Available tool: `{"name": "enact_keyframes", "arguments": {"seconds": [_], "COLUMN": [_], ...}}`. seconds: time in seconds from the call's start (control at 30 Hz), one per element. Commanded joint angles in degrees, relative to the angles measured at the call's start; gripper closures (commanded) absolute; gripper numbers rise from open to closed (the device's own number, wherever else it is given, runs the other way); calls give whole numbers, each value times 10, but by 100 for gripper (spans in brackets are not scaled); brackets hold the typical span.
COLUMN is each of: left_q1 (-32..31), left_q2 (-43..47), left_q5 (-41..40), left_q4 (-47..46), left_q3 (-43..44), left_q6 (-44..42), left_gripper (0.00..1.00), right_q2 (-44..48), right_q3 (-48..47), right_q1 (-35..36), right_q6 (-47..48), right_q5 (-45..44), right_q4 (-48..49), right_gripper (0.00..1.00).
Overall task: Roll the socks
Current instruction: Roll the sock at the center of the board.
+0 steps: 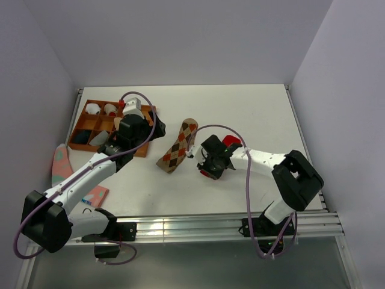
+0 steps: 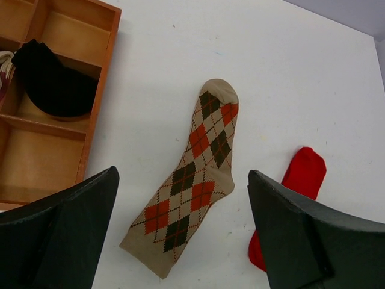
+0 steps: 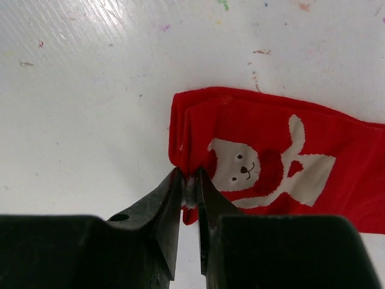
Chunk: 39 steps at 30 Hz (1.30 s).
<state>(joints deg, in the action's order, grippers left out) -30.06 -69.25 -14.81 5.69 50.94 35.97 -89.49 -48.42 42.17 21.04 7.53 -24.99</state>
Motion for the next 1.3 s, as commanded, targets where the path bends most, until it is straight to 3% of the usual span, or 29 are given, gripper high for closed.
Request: {"name": "enact_keyframes", "arguments": {"seconds": [0.0,0.1,0.27,0.6,0.87,1.03,1.27], "left_q1": [3,2,-14,-75,-100,-119,-149], "left_q2": [14,24,43,-67,-198,-268,-322], "left_q5": [6,13,55,158,358,426,443], "left_q4": [-33,-53,-188,-399,-574,-601,-601], "left_q3": [-19,-45,-114,-133,-148,-133,-103], "left_q6": [-10,-5,-19,-95,-117,-116,-120], "left_gripper": [6,9,16,39,49,50,50], "right_q2": [15,-2,-75,-193,-249,-261,-272], "right_q3": [-27,-55,-143,-208,-238,-244,-256], "right_q1": [-41,-102,-184,-235,-270,-277,-279], "right_q6": [58,96,173,215,226,227,227], "right_q5": [94,180,322,395,432,427,431], "right_q4": [-17,-58,-195,-320,-368,-376,-390], "right_gripper": [80,81,81,84,86,87,87]}}
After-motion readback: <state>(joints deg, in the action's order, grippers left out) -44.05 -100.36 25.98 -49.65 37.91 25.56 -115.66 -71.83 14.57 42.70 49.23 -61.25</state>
